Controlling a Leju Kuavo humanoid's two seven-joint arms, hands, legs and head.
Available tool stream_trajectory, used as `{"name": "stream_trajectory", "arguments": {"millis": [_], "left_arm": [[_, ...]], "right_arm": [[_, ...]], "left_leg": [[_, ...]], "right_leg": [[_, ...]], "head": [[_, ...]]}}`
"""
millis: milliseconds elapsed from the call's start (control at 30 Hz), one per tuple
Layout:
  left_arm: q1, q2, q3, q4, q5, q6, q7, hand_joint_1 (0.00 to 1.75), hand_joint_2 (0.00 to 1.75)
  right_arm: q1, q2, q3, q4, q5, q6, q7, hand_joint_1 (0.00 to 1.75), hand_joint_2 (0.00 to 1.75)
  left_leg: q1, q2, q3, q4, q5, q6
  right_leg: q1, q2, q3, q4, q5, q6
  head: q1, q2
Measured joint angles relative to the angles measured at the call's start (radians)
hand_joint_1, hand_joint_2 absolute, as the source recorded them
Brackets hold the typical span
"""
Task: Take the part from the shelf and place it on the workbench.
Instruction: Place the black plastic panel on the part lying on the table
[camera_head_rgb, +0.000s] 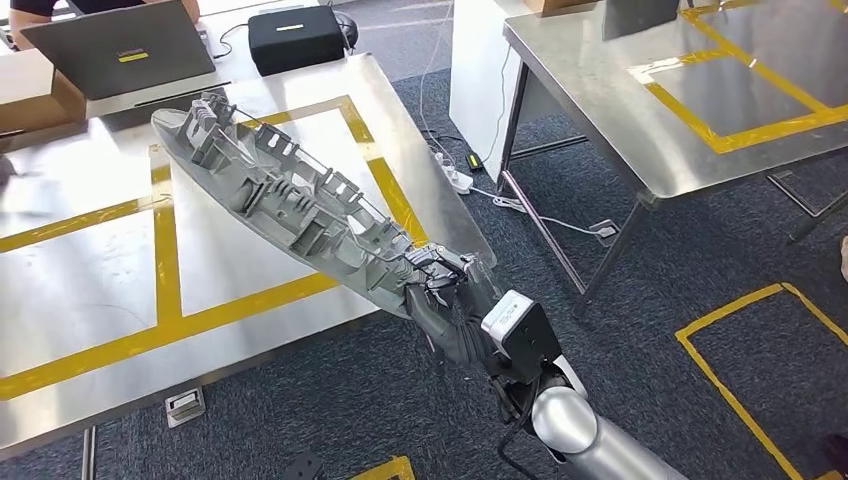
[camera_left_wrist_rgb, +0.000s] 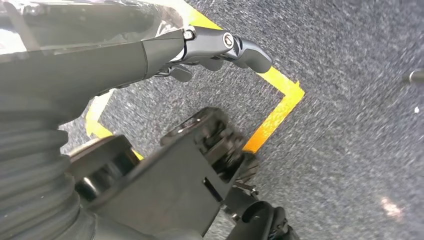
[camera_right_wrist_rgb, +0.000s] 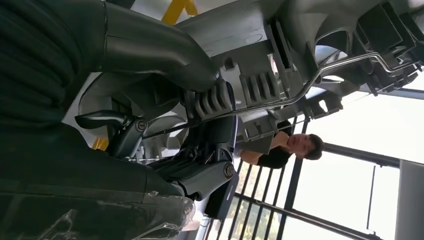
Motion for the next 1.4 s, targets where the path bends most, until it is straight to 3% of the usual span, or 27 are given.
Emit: {"name": "stream_trajectory", "arguments": {"millis": [33,67,133,200,267,333,367,433,467,533,567,600,667,733,833,1200,1400], "left_arm": [[0.001,0.000,0.000,0.000,0.000,0.000,0.000,0.00,1.75],[0.002,0.000,0.000,0.000,0.000,0.000,0.000,0.00,1.75],[0.004,0.000,0.000,0.000,0.000,0.000,0.000,0.00,1.75],[0.002,0.001,0.000,0.000,0.000,0.000,0.000,0.00,1.75],[0.000,0.001,0.000,0.000,0.000,0.000,0.000,0.00,1.75],[0.001,0.002,0.000,0.000,0.000,0.000,0.000,0.00,1.75],[0.003,0.002,0.000,0.000,0.000,0.001,0.000,0.00,1.75],[0.002,0.003,0.000,0.000,0.001,0.001,-0.001,0.00,1.75],[0.000,0.002,0.000,0.000,0.001,0.001,-0.002,0.00,1.75],[-0.001,0.001,0.000,0.000,0.001,0.001,-0.002,0.00,1.75],[-0.001,0.001,0.000,0.000,0.001,0.001,-0.002,0.00,1.75],[0.000,0.001,0.000,0.000,0.001,0.001,-0.002,0.00,1.75],[0.000,0.000,0.000,0.000,0.001,0.001,-0.002,0.00,1.75],[0.000,-0.001,0.001,0.000,0.002,0.001,-0.001,0.00,1.75],[0.004,-0.001,0.000,0.000,0.002,0.001,0.000,0.00,1.75],[0.004,0.000,0.000,0.000,0.004,0.001,0.000,0.00,1.75],[0.004,-0.001,0.001,0.000,0.004,0.001,0.000,0.00,1.75]], "right_arm": [[0.000,0.000,0.000,0.000,0.001,0.000,0.000,1.75,1.75],[0.001,0.000,0.000,0.000,0.001,0.000,0.000,1.75,1.75],[0.001,0.000,0.001,0.000,0.001,0.000,0.001,1.75,1.75],[0.000,0.000,0.002,0.000,0.001,0.000,0.000,1.75,1.75],[0.000,0.000,0.001,0.000,0.002,-0.002,0.000,1.75,1.75],[-0.001,0.000,0.001,0.000,0.002,-0.003,0.000,1.75,1.75],[-0.001,0.000,0.000,0.000,0.002,-0.003,0.001,1.75,1.75],[0.000,-0.001,0.000,0.000,0.002,-0.002,0.001,1.75,1.75],[0.000,-0.001,0.000,0.000,0.002,-0.002,0.000,1.75,1.75],[0.002,-0.002,-0.001,0.000,0.002,-0.003,0.000,1.75,1.75],[0.002,-0.002,-0.001,0.001,0.002,-0.003,0.000,1.75,1.75],[0.003,-0.002,-0.001,0.002,0.002,-0.004,0.001,1.75,1.75],[0.002,-0.003,-0.001,0.002,0.007,-0.009,0.005,1.75,1.75],[0.000,-0.003,-0.001,0.003,0.012,-0.016,0.012,1.75,1.75],[-0.002,-0.003,-0.002,0.006,0.019,-0.025,0.023,1.75,1.75],[-0.006,-0.003,-0.002,0.027,0.055,-0.047,0.062,1.75,1.75],[-0.027,-0.005,-0.001,0.045,0.140,-0.094,0.157,1.75,1.75]], "left_leg": [[0.000,0.003,-0.025,0.047,-0.010,0.000],[0.000,0.005,-0.034,0.059,-0.001,0.001],[-0.002,0.019,0.004,-0.028,0.067,0.008],[-0.014,0.064,0.062,-0.149,0.116,0.021],[-0.027,0.089,0.080,-0.195,0.116,0.034],[-0.027,0.070,0.079,-0.203,0.115,0.046],[-0.024,0.058,0.080,-0.206,0.117,0.050],[-0.016,0.037,0.084,-0.211,0.119,0.058],[-0.015,0.026,0.084,-0.211,0.118,0.061],[-0.015,0.001,0.085,-0.210,0.117,0.063],[-0.015,-0.009,0.086,-0.210,0.116,0.064],[-0.015,-0.020,0.088,-0.209,0.114,0.064],[-0.014,-0.036,0.094,-0.208,0.109,0.061],[-0.014,-0.049,0.093,-0.205,0.105,0.052],[-0.012,-0.052,0.087,-0.202,0.102,0.044],[-0.011,-0.050,0.095,-0.216,0.104,0.034],[-0.012,-0.050,0.095,-0.216,0.104,0.033]], "right_leg": [[0.002,-0.013,0.003,0.000,-0.003,-0.002],[0.004,-0.025,0.007,0.000,-0.007,-0.003],[0.007,-0.048,0.019,0.000,-0.016,-0.001],[0.012,-0.068,0.029,0.001,-0.026,0.006],[0.016,-0.088,0.032,0.001,-0.032,0.017],[0.016,-0.106,0.036,-0.001,-0.038,0.027],[0.014,-0.097,0.035,0.006,-0.046,0.032],[0.010,-0.047,0.005,0.072,-0.086,0.040],[0.008,-0.019,-0.028,0.136,-0.113,0.041],[0.008,0.002,-0.102,0.260,-0.146,0.042],[0.008,0.004,-0.123,0.282,-0.136,0.042],[0.008,0.005,-0.125,0.265,-0.106,0.040],[0.008,0.012,-0.088,0.143,-0.019,0.033],[0.010,0.025,-0.051,0.038,0.028,0.027],[0.014,0.032,-0.043,0.007,0.024,0.024],[0.015,0.034,-0.042,0.007,0.021,0.015],[0.015,0.034,-0.041,0.006,0.021,0.015]], "head": [[0.000,0.000],[0.000,0.000],[0.000,0.000],[-0.001,0.000],[0.001,0.000],[0.002,0.000],[0.003,0.000],[0.007,0.000],[0.010,0.000],[0.014,0.000],[0.015,0.000],[0.016,0.000],[0.017,0.000],[0.017,0.000],[0.016,0.000],[0.016,0.000],[0.017,0.000]]}}
